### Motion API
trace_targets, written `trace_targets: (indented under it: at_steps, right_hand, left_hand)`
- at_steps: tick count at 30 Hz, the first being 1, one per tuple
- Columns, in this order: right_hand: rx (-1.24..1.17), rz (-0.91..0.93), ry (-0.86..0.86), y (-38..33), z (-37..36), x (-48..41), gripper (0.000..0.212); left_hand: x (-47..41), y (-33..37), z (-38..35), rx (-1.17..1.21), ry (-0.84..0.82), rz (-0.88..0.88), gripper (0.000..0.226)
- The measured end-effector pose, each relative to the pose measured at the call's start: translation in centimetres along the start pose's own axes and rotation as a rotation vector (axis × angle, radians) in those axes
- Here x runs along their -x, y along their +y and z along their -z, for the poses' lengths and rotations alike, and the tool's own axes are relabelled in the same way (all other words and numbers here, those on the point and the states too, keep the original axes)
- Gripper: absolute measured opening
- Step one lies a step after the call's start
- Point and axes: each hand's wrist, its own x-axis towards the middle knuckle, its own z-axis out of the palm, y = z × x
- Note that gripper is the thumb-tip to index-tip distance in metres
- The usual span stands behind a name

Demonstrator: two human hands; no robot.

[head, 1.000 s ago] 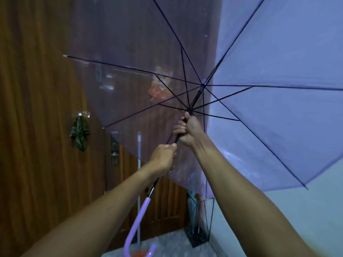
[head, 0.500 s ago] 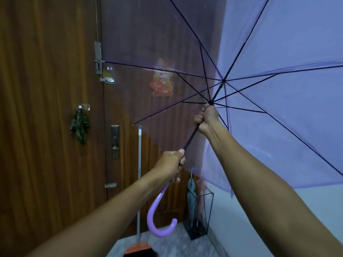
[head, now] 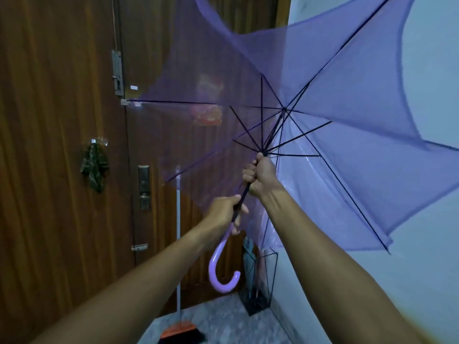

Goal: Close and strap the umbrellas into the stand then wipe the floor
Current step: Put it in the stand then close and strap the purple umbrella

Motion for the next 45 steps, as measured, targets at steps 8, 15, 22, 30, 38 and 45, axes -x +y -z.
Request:
trace_targets:
  at_steps: [8, 15, 22, 30, 38, 45]
  right_hand:
    - [0.055, -0.028, 0.06, -3.1, -0.1, -1.9, 0.047]
    - [0.211, 0.006, 0.042, -0.9, -0.2, -0.9, 0.043]
    - [0.217, -0.074, -0.079, 4.1, -1.3, 1.8, 0.046]
    - [0.169, -0.153, -0.048, 7.7, -0.2, 3.3, 0.047]
    - [0.208, -0.132, -0.034, 8.2, -0.1, 4.5, 0.042]
    - [0.298, -0.144, -0.045, 8.8, 0.7, 5.7, 0.034]
  left_hand:
    - [3.4, -2.0, 0.9, 0.009, -0.107, -0.064, 0.048]
    - [3.4, -3.0, 0.6, 0.094, -0.029, 0.037, 0.043]
    - [0.5, -2.7, 0.9, -0.039, 0.191, -0.053, 0.045]
    - [-0.2, -3.6, 1.4, -0.189, 0.285, -0.062, 0.05]
    - [0.4, -3.7, 1.8, -0.198, 0.246, -0.06, 0.044]
    - [1.1, -4.2, 2.1, -0.134, 0.186, -0.032, 0.039]
